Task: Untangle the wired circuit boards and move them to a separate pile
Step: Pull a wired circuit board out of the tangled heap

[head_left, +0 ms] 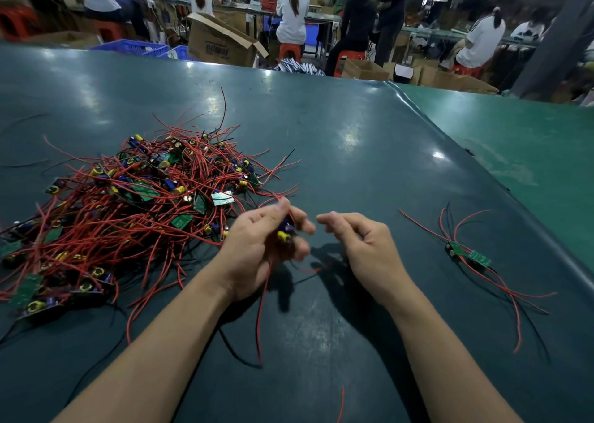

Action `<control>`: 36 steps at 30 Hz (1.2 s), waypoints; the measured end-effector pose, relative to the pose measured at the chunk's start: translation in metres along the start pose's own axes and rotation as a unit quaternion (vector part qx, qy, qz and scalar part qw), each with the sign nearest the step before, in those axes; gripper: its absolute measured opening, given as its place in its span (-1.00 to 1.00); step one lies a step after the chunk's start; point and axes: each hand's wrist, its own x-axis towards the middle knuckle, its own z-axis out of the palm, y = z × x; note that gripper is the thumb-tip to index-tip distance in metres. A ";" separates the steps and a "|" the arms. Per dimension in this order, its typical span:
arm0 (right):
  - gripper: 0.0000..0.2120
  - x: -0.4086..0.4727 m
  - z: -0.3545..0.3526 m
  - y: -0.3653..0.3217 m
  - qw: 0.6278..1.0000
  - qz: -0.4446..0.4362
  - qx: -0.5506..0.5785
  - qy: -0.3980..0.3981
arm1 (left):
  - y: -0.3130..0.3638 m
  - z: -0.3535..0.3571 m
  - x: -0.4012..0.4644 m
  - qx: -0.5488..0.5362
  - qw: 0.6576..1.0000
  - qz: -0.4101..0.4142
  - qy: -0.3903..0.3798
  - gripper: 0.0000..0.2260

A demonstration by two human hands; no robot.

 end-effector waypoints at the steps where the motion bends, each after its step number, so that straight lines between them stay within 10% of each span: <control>1: -0.75 -0.001 0.001 -0.003 0.998 0.026 0.048 -0.015 | -0.001 0.001 -0.002 0.028 0.999 -0.025 -0.033 -0.70; 7: -0.69 -0.008 -0.001 -0.013 0.958 0.091 0.208 -0.176 | -0.005 0.002 -0.008 0.120 0.971 -0.124 -0.166 -0.72; 17: -0.75 0.001 -0.004 -0.008 0.959 0.129 0.249 -0.031 | -0.003 0.003 -0.003 0.072 0.991 -0.106 -0.047 -0.67; 23: -0.82 -0.004 0.000 -0.009 0.960 0.127 0.232 -0.092 | -0.008 0.002 -0.002 0.093 0.994 -0.061 -0.004 -0.85; 36: -0.88 0.014 -0.007 0.000 0.907 0.118 0.350 0.199 | -0.004 0.005 -0.005 0.156 0.984 -0.082 -0.027 -0.80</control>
